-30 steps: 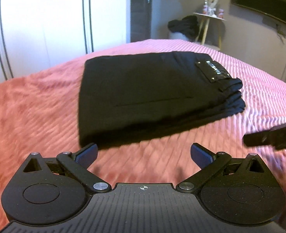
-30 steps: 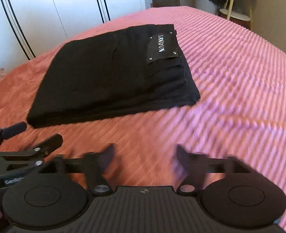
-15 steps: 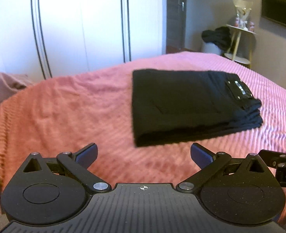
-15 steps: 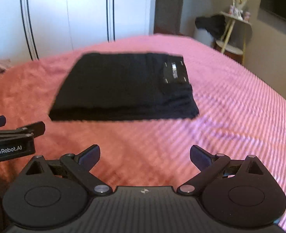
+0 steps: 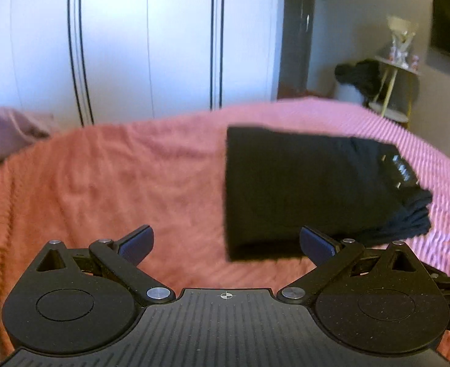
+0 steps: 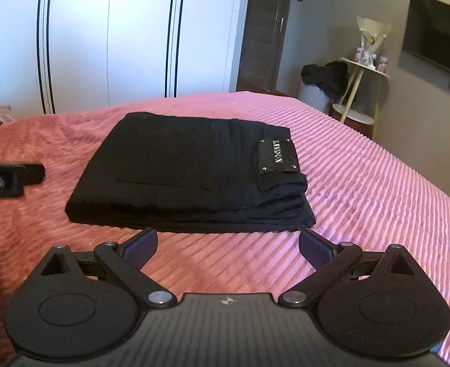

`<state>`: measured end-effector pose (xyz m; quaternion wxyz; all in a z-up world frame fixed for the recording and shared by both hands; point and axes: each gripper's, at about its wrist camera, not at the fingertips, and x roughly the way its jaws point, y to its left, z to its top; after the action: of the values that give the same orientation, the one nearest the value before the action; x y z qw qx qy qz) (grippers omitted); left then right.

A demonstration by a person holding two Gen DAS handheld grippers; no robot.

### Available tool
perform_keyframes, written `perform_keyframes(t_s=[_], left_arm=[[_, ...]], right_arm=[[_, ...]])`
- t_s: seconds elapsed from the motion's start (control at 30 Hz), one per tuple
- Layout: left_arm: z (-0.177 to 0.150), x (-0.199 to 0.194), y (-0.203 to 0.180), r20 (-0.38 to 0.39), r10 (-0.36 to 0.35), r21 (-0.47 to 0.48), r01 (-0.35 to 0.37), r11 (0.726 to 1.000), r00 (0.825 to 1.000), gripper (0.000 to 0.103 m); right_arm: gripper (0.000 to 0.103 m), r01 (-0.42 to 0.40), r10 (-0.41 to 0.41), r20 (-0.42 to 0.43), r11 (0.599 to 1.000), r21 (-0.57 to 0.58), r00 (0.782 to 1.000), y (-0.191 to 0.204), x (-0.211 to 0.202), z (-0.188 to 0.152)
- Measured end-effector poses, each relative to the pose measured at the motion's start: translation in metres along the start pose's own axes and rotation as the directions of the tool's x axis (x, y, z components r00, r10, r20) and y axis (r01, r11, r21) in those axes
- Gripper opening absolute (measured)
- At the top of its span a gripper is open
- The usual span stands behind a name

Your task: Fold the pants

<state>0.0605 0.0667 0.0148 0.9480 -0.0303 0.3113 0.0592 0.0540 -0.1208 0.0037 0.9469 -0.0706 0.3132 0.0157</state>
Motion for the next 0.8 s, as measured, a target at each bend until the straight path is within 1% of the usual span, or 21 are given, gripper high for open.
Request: perform_keyframes(t_s=[0.1,0.2,0.27,0.37,0.53,0.67,0.8], left_arm=[[-0.01,0.019,-0.008,-0.013,0.017,0.052,-0.017,0.999,1.0,0.103],[-0.018,0.031,-0.015,-0.008,0.026,0.101,-0.025,0.995,1.0,0.103],[-0.021,0.04,-0.016,-0.031,0.014,0.098,-0.011,0.995,0.999,0.103],[-0.021,0.049,-0.016,-0.062,0.004,0.09,0.002,0.996,0.998,0.103],[-0.022,0.052,-0.015,-0.071,0.004,0.091,0.003,0.996,0.997,0.103],[-0.021,0.052,-0.013,-0.073,-0.006,0.08,0.012,0.997,0.997,0.103],[-0.022,0.049,-0.015,-0.07,-0.006,0.09,0.012,0.996,0.998,0.103]], right_arm=[[0.099,-0.01,0.011,-0.043,1.0,0.023,0.999,-0.003,0.018,-0.001],[0.099,-0.008,0.011,-0.056,0.998,0.057,0.998,-0.007,0.029,-0.001],[0.099,-0.004,0.009,-0.07,0.998,0.07,0.998,-0.008,0.037,-0.001],[0.099,-0.002,0.006,-0.073,0.999,0.051,0.997,-0.004,0.043,-0.001],[0.099,-0.005,0.007,-0.073,1.0,0.024,0.997,-0.001,0.046,-0.001],[0.099,-0.002,0.004,-0.076,1.0,0.022,0.997,-0.002,0.046,0.0],[0.099,-0.004,0.006,-0.071,1.0,0.029,0.997,-0.004,0.041,-0.001]])
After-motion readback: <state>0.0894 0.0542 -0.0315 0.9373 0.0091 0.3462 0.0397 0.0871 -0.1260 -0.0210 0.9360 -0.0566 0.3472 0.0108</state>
